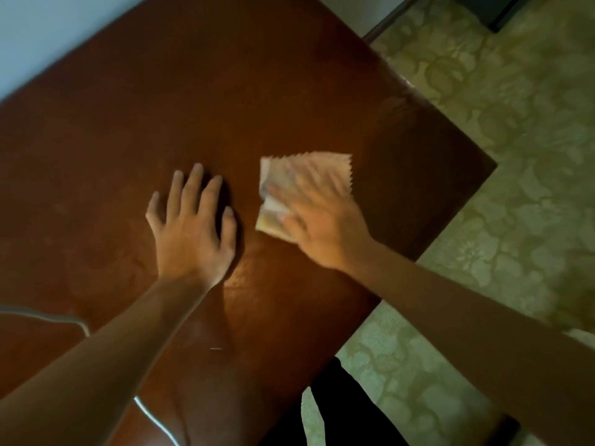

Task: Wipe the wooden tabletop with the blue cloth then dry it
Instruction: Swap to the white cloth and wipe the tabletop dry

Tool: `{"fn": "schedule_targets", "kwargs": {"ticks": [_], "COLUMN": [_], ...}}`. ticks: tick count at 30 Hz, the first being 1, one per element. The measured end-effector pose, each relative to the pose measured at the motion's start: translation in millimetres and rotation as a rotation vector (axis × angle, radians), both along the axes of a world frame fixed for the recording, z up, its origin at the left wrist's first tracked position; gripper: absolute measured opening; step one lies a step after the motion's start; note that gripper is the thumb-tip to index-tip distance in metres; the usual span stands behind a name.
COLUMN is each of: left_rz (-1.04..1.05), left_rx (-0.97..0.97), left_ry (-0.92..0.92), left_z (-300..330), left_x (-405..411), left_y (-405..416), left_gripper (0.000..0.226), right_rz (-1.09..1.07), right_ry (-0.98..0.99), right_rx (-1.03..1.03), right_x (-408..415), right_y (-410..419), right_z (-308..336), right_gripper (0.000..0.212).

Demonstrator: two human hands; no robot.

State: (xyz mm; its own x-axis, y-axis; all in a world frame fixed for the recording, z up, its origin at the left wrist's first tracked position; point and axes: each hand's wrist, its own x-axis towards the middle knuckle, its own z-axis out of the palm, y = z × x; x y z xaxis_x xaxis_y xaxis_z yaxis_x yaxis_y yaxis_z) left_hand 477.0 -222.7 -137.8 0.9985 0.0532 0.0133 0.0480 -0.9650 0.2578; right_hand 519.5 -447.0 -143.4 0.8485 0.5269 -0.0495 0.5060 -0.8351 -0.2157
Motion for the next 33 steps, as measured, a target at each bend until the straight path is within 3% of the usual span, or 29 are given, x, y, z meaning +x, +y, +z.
{"fn": "schedule_targets", "kwargs": {"ticks": [3,6,11,13,19,24,27,33], "left_rz": [-0.050,-0.037,-0.022,-0.021,-0.013,-0.011,-0.012,-0.017], "left_rx": [0.025,0.070,0.076,0.075,0.064,0.063,0.062,0.051], "left_ry": [0.099,0.116,0.127,0.125,0.094,0.077,0.075,0.067], "left_z": [-4.8,-10.0,-10.0,-8.8,-9.2,-9.8,-8.1,-9.1], "left_x": [-14.4,-19.9,-18.9,-19.9,-20.2,-20.5,-20.7,-20.8], "left_y": [-31.5,-42.0,-41.4,-42.6,-43.1,-41.7,-42.7,-41.9], "left_gripper": [0.058,0.059,0.060,0.060,0.058,0.058,0.059,0.060], "right_rz": [-0.184,-0.375,-0.100,-0.014,-0.338,-0.050,-0.013,-0.345], "right_ry": [0.036,0.018,-0.013,-0.008,-0.043,-0.053,-0.001,0.011], "right_rx": [-0.222,-0.095,0.007,0.004,-0.112,-0.050,-0.055,-0.087], "right_x": [55.9,65.6,-10.8,-3.2,85.8,32.0,30.0,103.3], "right_y": [-42.7,-55.6,-23.7,-33.2,-94.1,-62.4,-63.2,-107.1], "right_z": [3.9,5.7,-1.5,-0.3,3.6,-0.9,2.6,9.8], "right_gripper": [0.063,0.059,0.053,0.053,0.058,0.056,0.057,0.054]}}
